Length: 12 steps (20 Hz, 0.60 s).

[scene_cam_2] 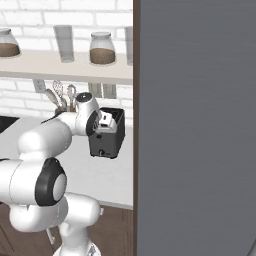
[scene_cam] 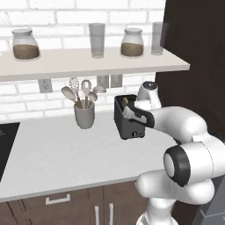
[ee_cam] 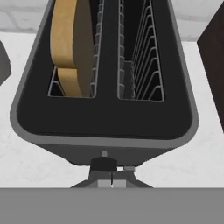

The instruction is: Start the toaster. Once the lever pops up, take the bread to the plate on the dining counter.

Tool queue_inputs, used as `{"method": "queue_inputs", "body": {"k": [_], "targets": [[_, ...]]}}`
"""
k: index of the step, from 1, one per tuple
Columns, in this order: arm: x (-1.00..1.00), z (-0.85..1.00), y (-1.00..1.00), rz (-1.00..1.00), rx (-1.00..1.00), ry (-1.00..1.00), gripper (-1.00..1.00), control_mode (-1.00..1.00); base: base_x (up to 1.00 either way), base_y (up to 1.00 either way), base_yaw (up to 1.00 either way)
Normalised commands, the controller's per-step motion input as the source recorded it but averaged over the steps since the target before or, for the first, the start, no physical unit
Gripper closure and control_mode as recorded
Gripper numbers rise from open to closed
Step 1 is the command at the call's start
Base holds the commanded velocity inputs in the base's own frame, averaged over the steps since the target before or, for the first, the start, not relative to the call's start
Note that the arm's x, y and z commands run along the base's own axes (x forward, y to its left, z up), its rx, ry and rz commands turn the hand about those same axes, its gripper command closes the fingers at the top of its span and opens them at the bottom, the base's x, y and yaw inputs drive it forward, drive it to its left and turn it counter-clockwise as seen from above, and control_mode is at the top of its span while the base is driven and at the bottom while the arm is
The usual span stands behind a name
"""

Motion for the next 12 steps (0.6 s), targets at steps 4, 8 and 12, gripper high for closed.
{"method": "queue_inputs", "body": {"k": [4,8,12], "targets": [[0.01,-0.21,0.00,0.00,0.00,0.00,1.00,-1.00,0.00,0.00,0.00],[0.00,-0.31,0.00,0.00,0.00,0.00,1.00,-1.00,0.00,0.00,0.00],[0.00,-0.38,0.00,0.00,0.00,0.00,1.00,-1.00,0.00,0.00,0.00]]}}
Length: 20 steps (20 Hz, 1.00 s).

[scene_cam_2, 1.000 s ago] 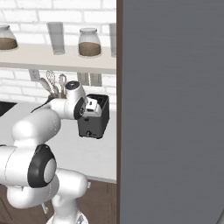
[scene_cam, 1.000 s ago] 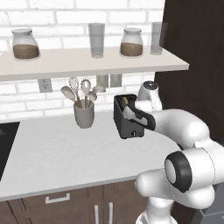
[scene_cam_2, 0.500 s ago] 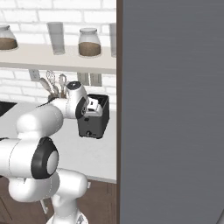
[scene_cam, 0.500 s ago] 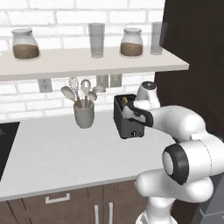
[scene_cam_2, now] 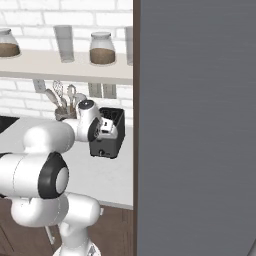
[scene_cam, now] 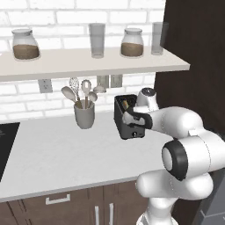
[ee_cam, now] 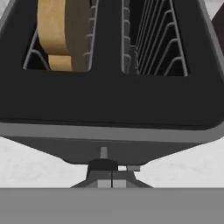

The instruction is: Start the toaster. Once the lever pops up, take the bread to the plate on the dining counter.

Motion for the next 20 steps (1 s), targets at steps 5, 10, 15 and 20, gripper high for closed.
{"method": "queue_inputs", "body": {"k": [5,10,15,20], "targets": [[-0.01,-0.53,0.02,0.00,0.00,0.00,1.00,-1.00,0.00,0.00,0.00],[-0.15,-0.94,0.09,0.00,0.00,0.00,1.00,-1.00,0.00,0.00,0.00],[-0.58,-0.59,0.04,0.00,0.00,-0.16,1.00,-1.00,0.00,0.00,0.00],[-0.87,0.80,0.00,0.00,0.00,-0.46,1.00,-1.00,0.00,0.00,0.00]]}}
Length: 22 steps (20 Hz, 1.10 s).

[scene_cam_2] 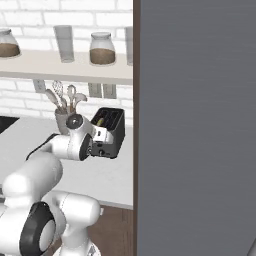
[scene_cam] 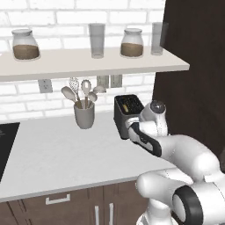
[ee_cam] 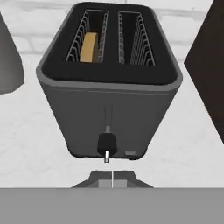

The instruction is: Start the toaster. Once the lever pops up, take the bread to the plate on the dining counter.

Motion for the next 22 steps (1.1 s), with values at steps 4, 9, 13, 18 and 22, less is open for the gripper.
{"method": "queue_inputs", "body": {"k": [4,9,13,18,22], "targets": [[-0.60,1.00,0.04,0.00,0.00,-0.40,1.00,-1.00,0.00,0.00,0.00],[-0.34,1.00,0.09,0.00,0.00,-0.10,1.00,-1.00,0.00,0.00,0.00],[-0.14,0.98,0.09,0.02,0.00,0.06,1.00,-1.00,0.00,0.00,0.00],[0.00,0.66,0.13,0.05,0.00,0.32,1.00,-1.00,0.00,0.00,0.00],[0.00,0.06,0.16,0.00,0.00,0.04,1.00,-1.00,0.00,0.00,0.00]]}}
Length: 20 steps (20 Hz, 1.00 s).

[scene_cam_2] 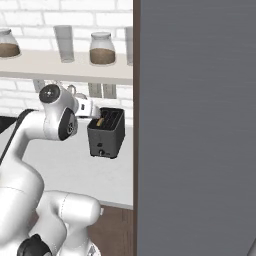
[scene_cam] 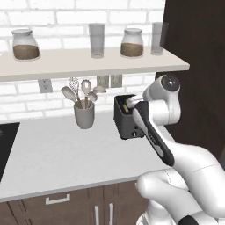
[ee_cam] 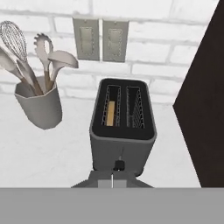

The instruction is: Start the toaster. Once the lever pops up, take the bread to the plate on the dining counter.

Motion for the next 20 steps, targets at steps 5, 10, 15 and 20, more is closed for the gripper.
{"method": "queue_inputs", "body": {"k": [5,10,15,20], "targets": [[0.14,-0.13,0.16,0.00,0.00,0.00,1.00,-1.00,0.00,0.00,0.00],[0.42,-0.30,0.06,0.00,0.00,0.05,1.00,-1.00,0.00,0.00,0.00],[0.45,-0.24,0.00,0.00,0.00,0.01,-1.00,-1.00,0.00,0.00,0.00],[0.30,-0.13,0.00,0.00,0.00,0.00,-1.00,-1.00,0.00,0.00,0.00]]}}
